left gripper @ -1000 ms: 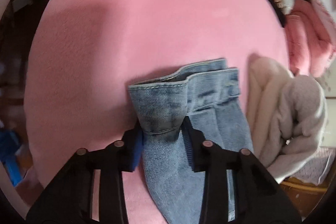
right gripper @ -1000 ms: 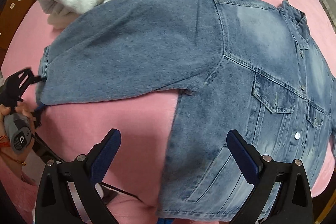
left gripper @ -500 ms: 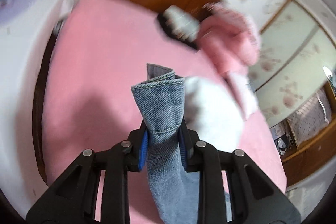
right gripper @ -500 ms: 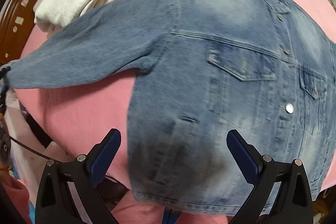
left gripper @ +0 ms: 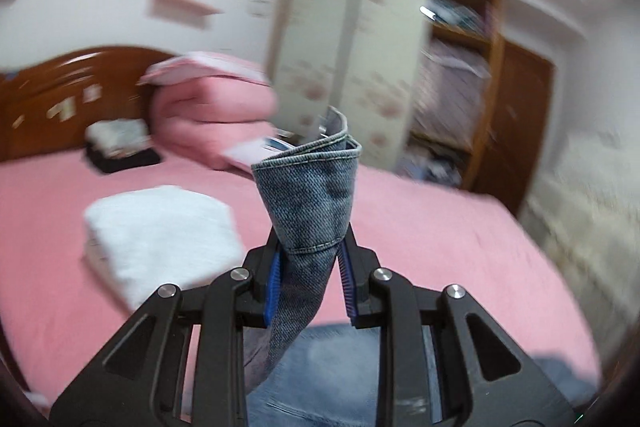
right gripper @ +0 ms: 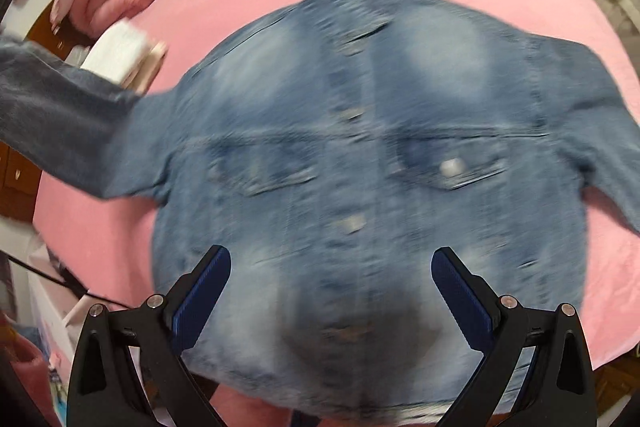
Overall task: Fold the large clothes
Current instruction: 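Carry the sleeve across the jacket front with the left gripper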
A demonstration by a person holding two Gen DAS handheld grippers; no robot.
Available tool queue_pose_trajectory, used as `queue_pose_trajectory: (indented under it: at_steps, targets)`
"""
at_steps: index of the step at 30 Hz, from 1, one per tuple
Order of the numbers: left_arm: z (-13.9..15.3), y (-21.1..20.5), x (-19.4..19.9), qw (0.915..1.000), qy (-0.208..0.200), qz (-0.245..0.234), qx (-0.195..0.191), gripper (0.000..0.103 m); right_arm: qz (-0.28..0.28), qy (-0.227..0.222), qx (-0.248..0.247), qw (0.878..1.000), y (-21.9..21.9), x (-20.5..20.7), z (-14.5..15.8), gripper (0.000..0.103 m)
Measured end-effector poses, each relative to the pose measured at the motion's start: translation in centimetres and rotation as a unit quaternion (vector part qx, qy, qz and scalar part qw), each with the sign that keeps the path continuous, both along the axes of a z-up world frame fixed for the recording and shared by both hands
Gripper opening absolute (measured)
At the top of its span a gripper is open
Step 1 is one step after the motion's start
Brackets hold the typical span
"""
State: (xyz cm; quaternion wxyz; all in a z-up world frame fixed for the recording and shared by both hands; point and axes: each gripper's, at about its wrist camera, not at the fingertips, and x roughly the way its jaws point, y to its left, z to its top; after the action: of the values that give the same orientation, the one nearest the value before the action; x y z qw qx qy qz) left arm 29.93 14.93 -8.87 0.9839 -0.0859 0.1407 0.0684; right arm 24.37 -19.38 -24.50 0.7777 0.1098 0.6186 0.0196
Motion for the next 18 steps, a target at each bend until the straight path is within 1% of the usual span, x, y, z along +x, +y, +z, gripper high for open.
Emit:
queue_pose_trajectory:
  at_steps: [2,3,4,5,6,7,8,9,10,11,12,13,14,15,16,17,18]
  targets:
    - [-3.1,-4.5,2.7,0.9983,0.032,-0.044,0.023,0.022,-0.026,-0.007,-0.004,1.000,-3.3,0.5,0.0,0.102]
    - [-5.0,-6.3,4.6,0.9958,0.057,-0.066,0.028,0.022,-0.039,-0.010,-0.006,0.999,-4.9,0.6,-0.1,0.102]
    - [-6.7,-7.8,5.7,0.9922,0.083,-0.088,0.032,0.022,-0.049,-0.012,-0.009,0.999,-6.1,0.6,-0.5,0.102]
    - [-8.9,-9.5,7.0,0.9859,0.117,-0.114,0.035,0.022,-0.060,-0.012,-0.012,0.998,-7.2,0.7,-1.0,0.102]
    - [-10.4,-10.7,7.7,0.9805,0.141,-0.132,0.036,0.022,-0.073,-0.009,-0.016,0.997,-8.7,0.8,-1.3,0.102]
    - [-12.5,-12.4,8.6,0.9731,0.172,-0.149,0.039,0.022,-0.082,-0.007,-0.020,0.996,-9.2,0.9,-2.0,0.102]
    - [-14.9,-13.9,9.8,0.9629,0.209,-0.166,0.041,0.022,-0.093,-0.002,-0.022,0.995,-10.0,0.9,-2.5,0.102]
    - [-16.3,-14.8,10.5,0.9561,0.231,-0.175,0.043,0.022,-0.102,0.002,-0.021,0.995,-10.8,1.0,-2.9,0.102]
    - [-18.5,-16.2,11.3,0.9435,0.268,-0.191,0.041,0.024,-0.111,0.007,-0.021,0.994,-11.7,1.1,-3.4,0.102]
    - [-20.2,-17.5,11.6,0.9285,0.304,-0.211,0.035,0.026,-0.118,0.010,-0.019,0.993,-12.6,1.2,-3.6,0.102]
    - [-21.4,-18.8,11.3,0.9174,0.327,-0.226,0.027,0.029,-0.122,0.012,-0.019,0.992,-12.5,1.3,-4.2,0.102]
    - [-22.7,-19.3,11.8,0.9032,0.352,-0.246,0.009,0.038,-0.124,0.015,-0.016,0.992,-13.0,1.4,-4.6,0.102]
    - [-23.4,-20.1,11.9,0.8898,0.372,-0.264,-0.007,0.051,-0.125,0.018,-0.013,0.992,-13.4,1.6,-4.8,0.102]
    - [-24.2,-20.7,12.1,0.8771,0.390,-0.279,-0.021,0.058,-0.126,0.020,-0.011,0.992,-13.5,1.7,-5.3,0.102]
    - [-24.6,-21.0,11.9,0.8701,0.399,-0.288,-0.025,0.069,-0.126,0.021,-0.005,0.992,-13.7,1.9,-5.6,0.102]
    - [-24.7,-21.3,11.3,0.8658,0.404,-0.294,-0.021,0.071,-0.128,0.021,0.000,0.992,-13.8,2.1,-5.8,0.102]
    - [-24.6,-21.4,10.5,0.8655,0.403,-0.297,-0.017,0.071,-0.131,0.023,0.006,0.991,-13.9,2.3,-6.1,0.102]
